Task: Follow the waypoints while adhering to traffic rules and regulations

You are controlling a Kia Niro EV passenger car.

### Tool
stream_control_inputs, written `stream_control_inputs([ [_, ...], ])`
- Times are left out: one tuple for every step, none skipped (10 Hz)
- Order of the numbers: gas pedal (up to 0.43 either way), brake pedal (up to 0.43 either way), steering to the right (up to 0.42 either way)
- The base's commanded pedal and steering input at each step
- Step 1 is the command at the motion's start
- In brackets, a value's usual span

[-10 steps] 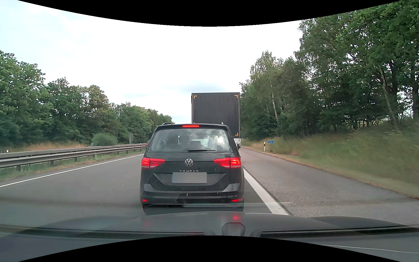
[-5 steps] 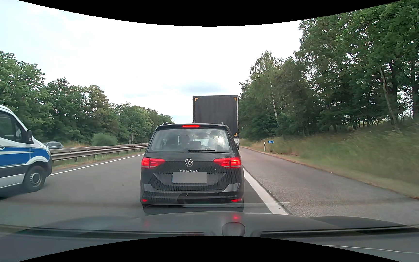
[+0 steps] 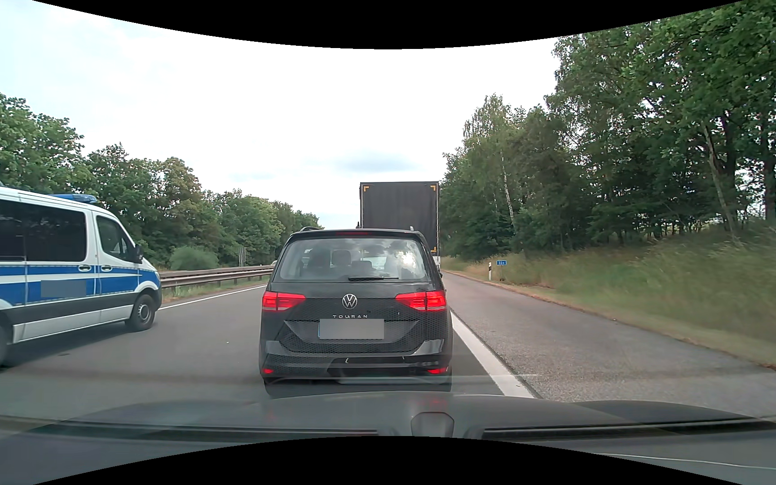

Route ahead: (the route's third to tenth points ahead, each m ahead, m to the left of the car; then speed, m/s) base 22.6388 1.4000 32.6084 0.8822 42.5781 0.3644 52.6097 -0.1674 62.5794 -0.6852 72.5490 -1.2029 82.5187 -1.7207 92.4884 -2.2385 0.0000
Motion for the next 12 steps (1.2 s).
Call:
stream_control_inputs([
  [0.000, 0.244, 0.000],
  [0.000, 0.244, 0.000],
  [0.000, 0.244, 0.000],
  [0.000, 0.244, 0.000],
  [0.000, 0.244, 0.000],
  [0.000, 0.244, 0.000],
  [0.000, 0.244, 0.000],
  [0.000, 0.244, 0.000],
  [0.000, 0.244, 0.000],
  [0.000, 0.232, 0.000],
  [0.000, 0.183, 0.000],
  [0.000, 0.134, 0.000],
])
